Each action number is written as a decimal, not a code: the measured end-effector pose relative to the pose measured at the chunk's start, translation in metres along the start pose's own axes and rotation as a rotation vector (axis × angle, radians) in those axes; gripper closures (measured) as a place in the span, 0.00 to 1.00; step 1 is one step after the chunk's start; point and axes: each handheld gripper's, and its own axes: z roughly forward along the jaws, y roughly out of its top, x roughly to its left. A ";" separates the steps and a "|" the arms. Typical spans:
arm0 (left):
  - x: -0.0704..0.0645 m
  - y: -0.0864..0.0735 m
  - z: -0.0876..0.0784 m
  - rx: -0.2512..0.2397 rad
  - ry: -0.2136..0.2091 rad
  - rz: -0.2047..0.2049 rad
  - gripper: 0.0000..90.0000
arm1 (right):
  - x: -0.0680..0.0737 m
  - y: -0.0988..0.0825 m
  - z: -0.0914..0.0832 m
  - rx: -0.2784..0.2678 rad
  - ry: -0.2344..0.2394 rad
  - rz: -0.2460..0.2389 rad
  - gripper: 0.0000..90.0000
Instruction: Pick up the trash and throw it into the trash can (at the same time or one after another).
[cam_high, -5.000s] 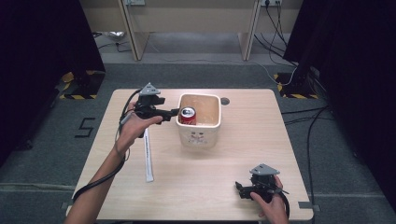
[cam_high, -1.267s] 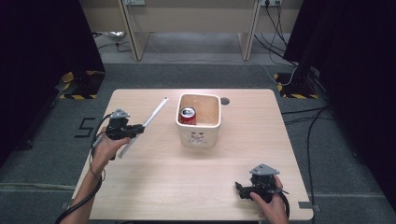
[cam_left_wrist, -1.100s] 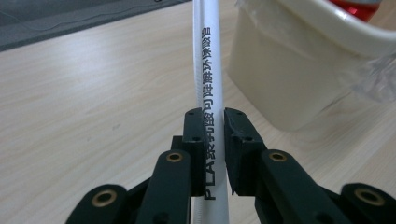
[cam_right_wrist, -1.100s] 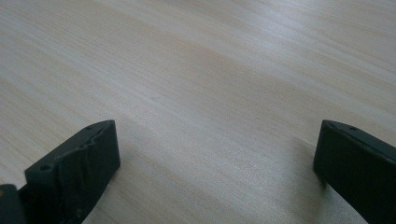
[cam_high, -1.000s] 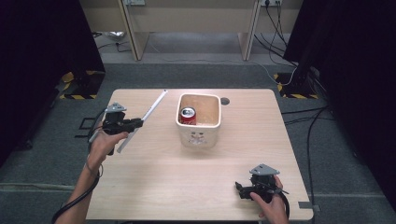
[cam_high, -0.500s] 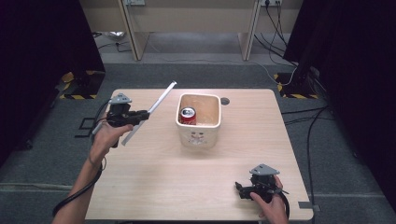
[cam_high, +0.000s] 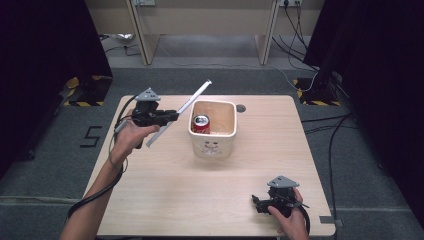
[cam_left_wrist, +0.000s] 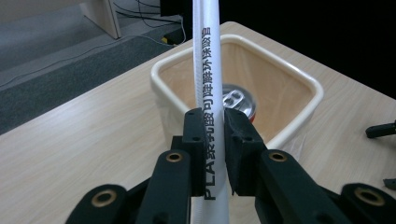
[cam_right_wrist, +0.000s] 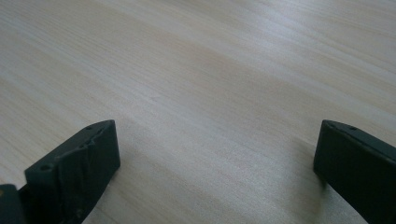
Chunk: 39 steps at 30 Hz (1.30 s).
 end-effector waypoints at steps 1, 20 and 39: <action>-0.003 0.003 0.003 -0.001 -0.005 0.003 0.88 | 0.000 0.000 0.000 0.002 0.000 0.000 0.01; -0.036 0.053 0.048 -0.014 -0.068 0.056 0.88 | 0.000 0.000 0.000 0.004 0.000 0.002 0.01; -0.056 0.080 0.087 -0.027 -0.097 0.059 0.88 | 0.000 0.000 0.000 0.003 0.002 -0.003 0.01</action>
